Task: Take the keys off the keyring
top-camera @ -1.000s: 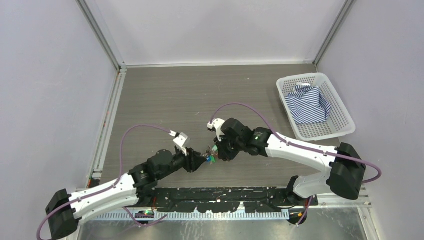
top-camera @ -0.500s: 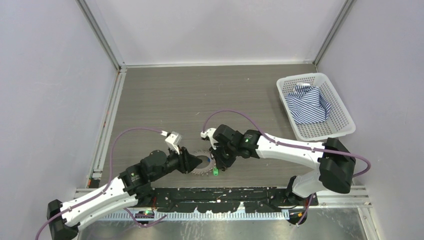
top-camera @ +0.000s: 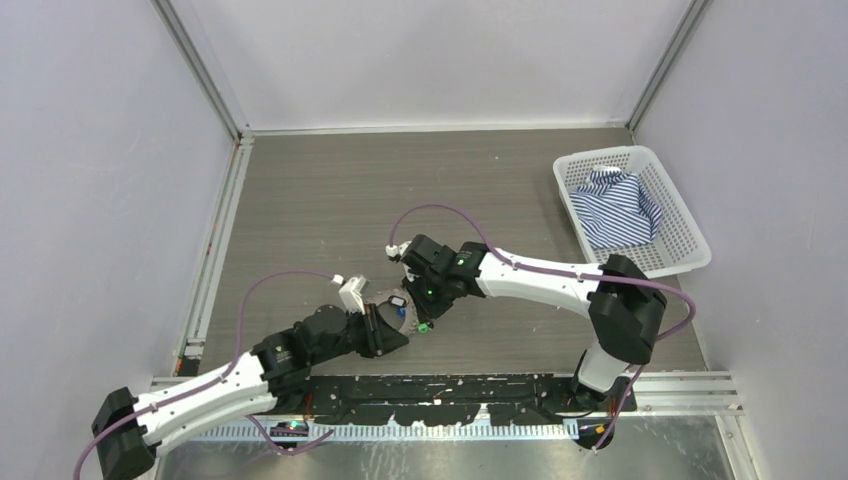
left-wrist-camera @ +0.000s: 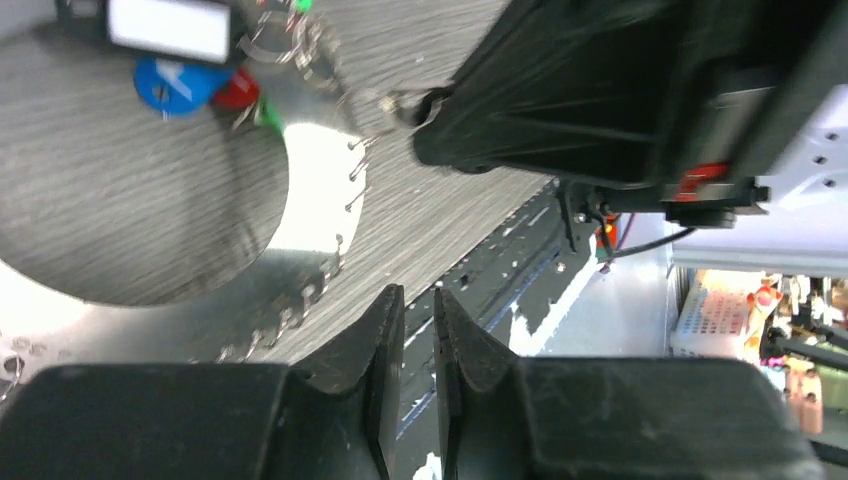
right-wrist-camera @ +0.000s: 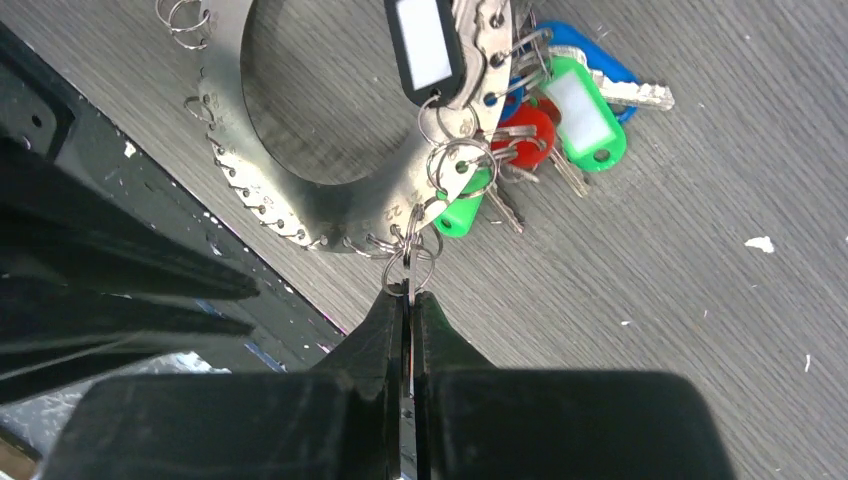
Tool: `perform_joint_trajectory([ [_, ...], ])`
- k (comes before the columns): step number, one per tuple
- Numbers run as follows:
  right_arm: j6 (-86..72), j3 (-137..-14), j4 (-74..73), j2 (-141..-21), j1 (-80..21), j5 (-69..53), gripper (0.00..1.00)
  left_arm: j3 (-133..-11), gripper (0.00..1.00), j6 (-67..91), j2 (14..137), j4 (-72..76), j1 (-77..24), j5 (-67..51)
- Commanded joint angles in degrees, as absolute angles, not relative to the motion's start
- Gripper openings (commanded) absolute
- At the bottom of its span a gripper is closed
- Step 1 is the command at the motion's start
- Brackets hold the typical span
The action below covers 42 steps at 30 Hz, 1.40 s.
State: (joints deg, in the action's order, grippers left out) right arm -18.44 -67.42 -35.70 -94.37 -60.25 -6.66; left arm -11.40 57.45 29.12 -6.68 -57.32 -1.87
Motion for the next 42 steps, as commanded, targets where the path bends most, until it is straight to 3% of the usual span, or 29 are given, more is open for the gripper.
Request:
perform_joint_trajectory([
  [1, -22.92, -70.67, -36.91, -94.73, -59.31, -5.91, 0.01, -7.49, 0.19, 65.25, 32.08, 1.93, -57.22, -1.39],
  [9, -29.14, -70.24, -36.12, -93.71, -59.01, -4.81, 0.01, -4.28, 0.29, 68.68, 39.06, 8.18, -57.19, 3.50],
  [12, -31.49, -68.69, -34.69, -92.91, -58.82, -5.06, 0.01, -4.27, 0.38, 68.67, 41.64, 9.44, -57.22, 6.16],
  [19, -35.03, -62.97, -31.53, -91.25, -58.76, -7.50, 0.01, -5.37, 0.40, 66.23, 44.35, 8.15, -57.17, 14.98],
  [29, -34.77, -57.57, -26.41, -92.33, -58.09, -11.72, 0.01, -8.69, 0.32, 60.87, 45.68, 5.96, -55.31, 15.68],
  [42, -32.05, -57.23, -25.82, -94.60, -54.15, -16.81, 0.01, -13.06, 0.25, 53.23, 48.55, 6.14, -48.62, 6.16],
])
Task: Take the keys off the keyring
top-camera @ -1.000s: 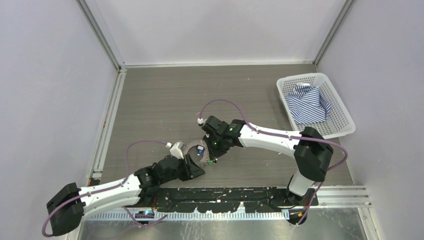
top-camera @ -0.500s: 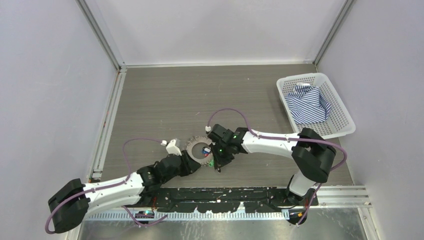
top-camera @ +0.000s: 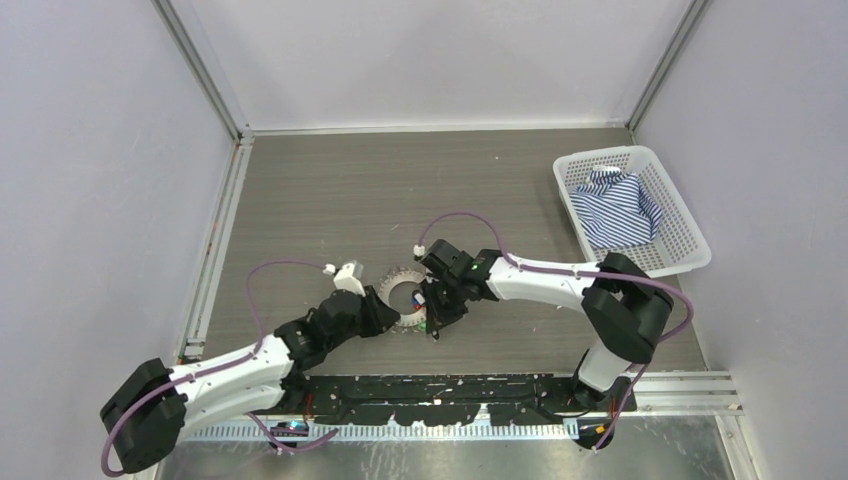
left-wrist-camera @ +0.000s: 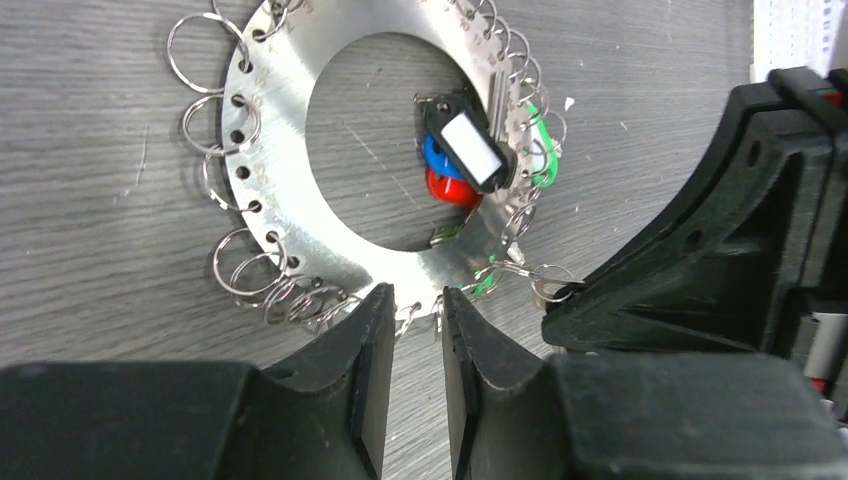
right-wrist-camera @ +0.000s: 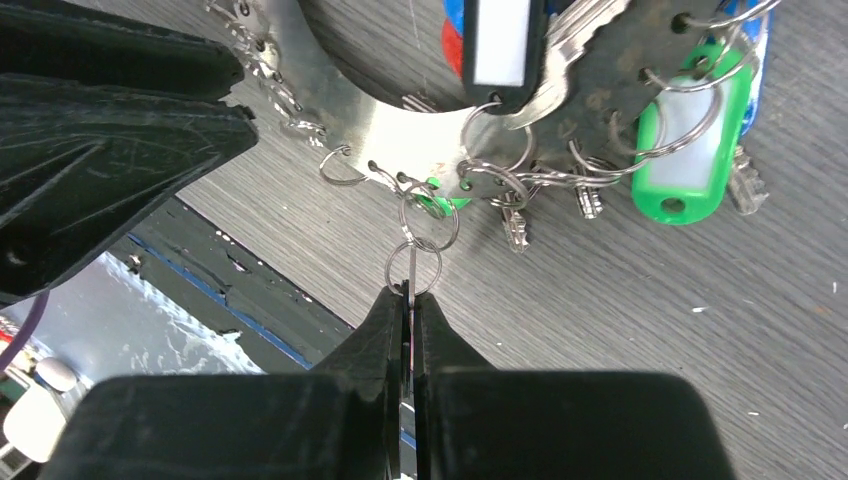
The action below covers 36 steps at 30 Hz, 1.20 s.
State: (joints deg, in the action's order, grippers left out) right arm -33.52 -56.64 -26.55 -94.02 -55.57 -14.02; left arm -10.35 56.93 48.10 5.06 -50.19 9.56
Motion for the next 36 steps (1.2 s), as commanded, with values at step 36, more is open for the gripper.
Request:
perform_joint_trajectory([
  [36, -28.13, -64.74, -33.32, -97.85, -51.28, -24.88, 0.01, -10.21, 0.12, 55.30, 50.75, 15.86, -51.86, 2.22],
])
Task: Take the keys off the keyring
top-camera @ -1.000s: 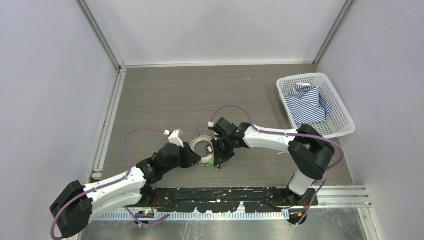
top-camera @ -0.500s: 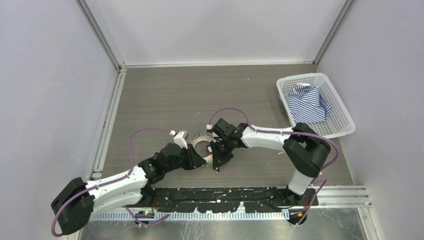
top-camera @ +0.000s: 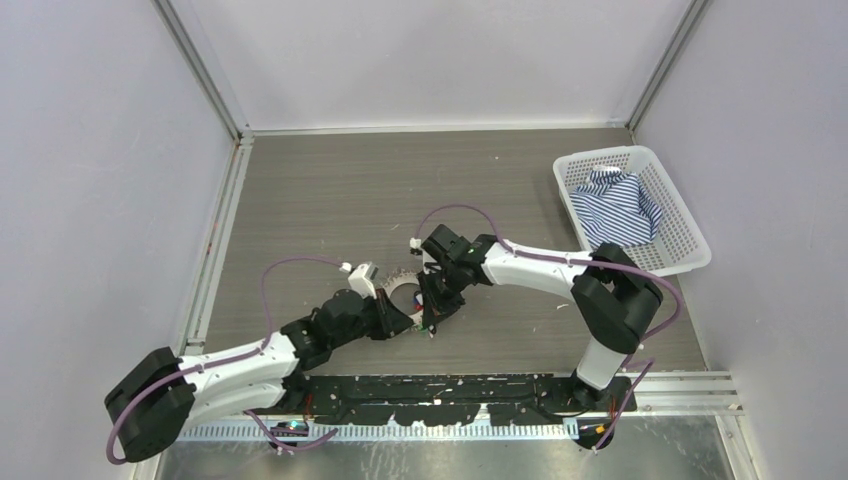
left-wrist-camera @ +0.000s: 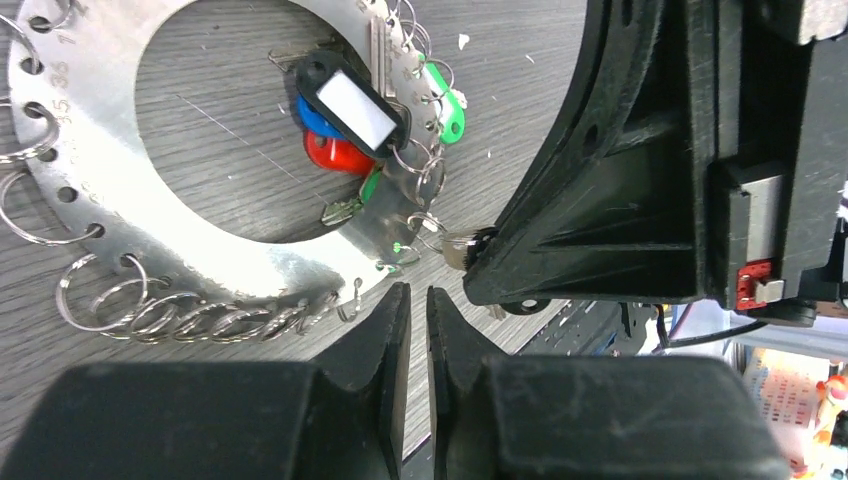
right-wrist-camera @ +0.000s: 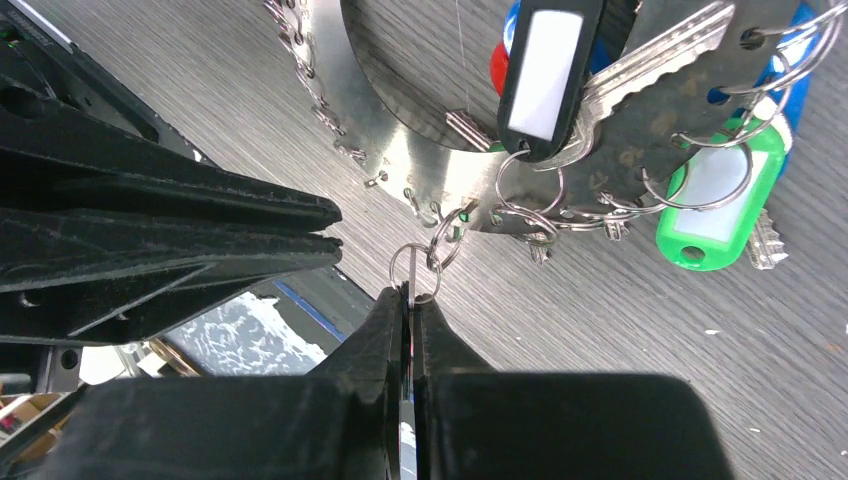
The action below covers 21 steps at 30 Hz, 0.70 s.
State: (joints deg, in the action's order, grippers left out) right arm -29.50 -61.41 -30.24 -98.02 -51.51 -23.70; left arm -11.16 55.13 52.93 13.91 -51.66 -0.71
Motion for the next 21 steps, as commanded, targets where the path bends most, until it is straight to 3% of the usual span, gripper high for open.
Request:
perform_joint_trajectory([
  [1, -28.04, -65.03, -33.70, -97.91, -51.32, -24.81, 0.01, -9.81, 0.12, 55.64, 50.19, 15.76, -51.86, 2.51],
  [7, -26.38, -66.75, -36.47, -98.75, -51.25, -24.90, 0.01, -8.91, 0.12, 54.71, 47.29, 14.23, -51.86, 4.26],
  [12, -24.28, -67.15, -39.36, -97.85, -51.28, -23.72, 0.01, -10.81, 0.19, 49.74, 45.92, 13.39, -51.58, 5.16],
  [21, -22.94, -63.67, -36.47, -95.61, -51.49, -20.85, 0.01, -13.45, 0.20, 43.28, 52.88, 20.44, -47.92, -5.50],
])
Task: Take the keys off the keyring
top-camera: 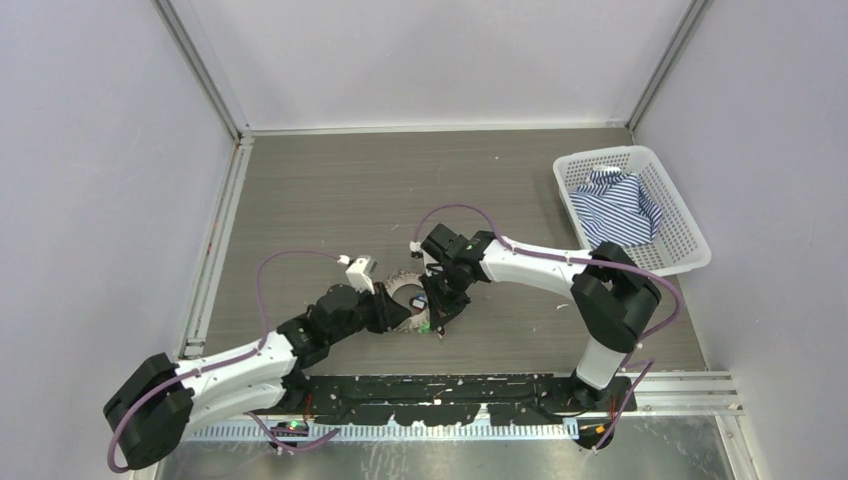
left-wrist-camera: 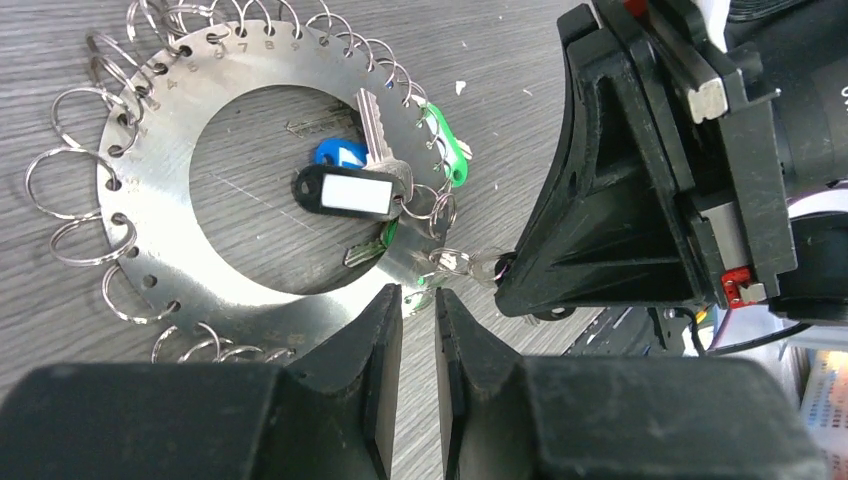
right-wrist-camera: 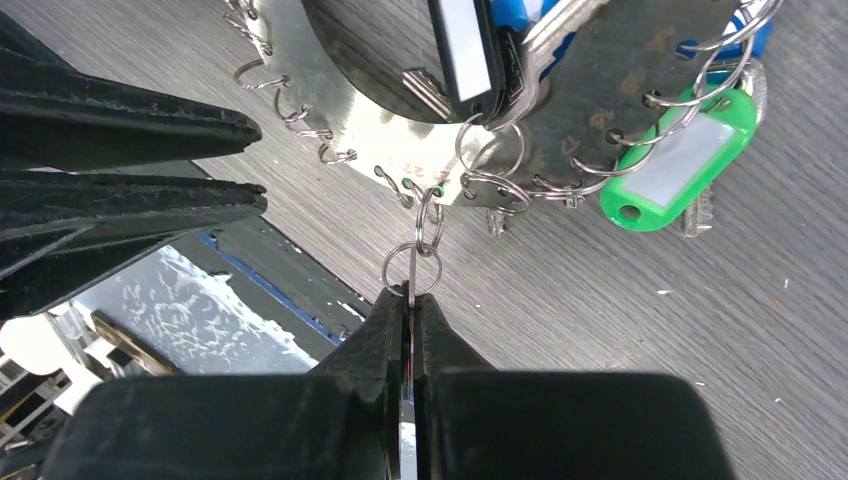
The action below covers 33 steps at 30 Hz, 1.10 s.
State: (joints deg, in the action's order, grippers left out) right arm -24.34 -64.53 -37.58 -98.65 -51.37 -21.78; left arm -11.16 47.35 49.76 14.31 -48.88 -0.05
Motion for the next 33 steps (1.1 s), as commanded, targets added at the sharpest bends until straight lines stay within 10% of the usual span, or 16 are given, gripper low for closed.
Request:
perform_joint_trajectory([
  [1, -22.75, -63.47, -36.25, -95.36, -51.54, -20.53, 0.01, -13.71, 0.21, 43.01, 54.24, 21.52, -47.90, -6.61],
  [33, -20.71, -58.63, -31.41, -91.38, -51.68, -17.99, 0.01, -12.96, 0.24, 14.56, 72.13, 45.03, -47.89, -15.28],
])
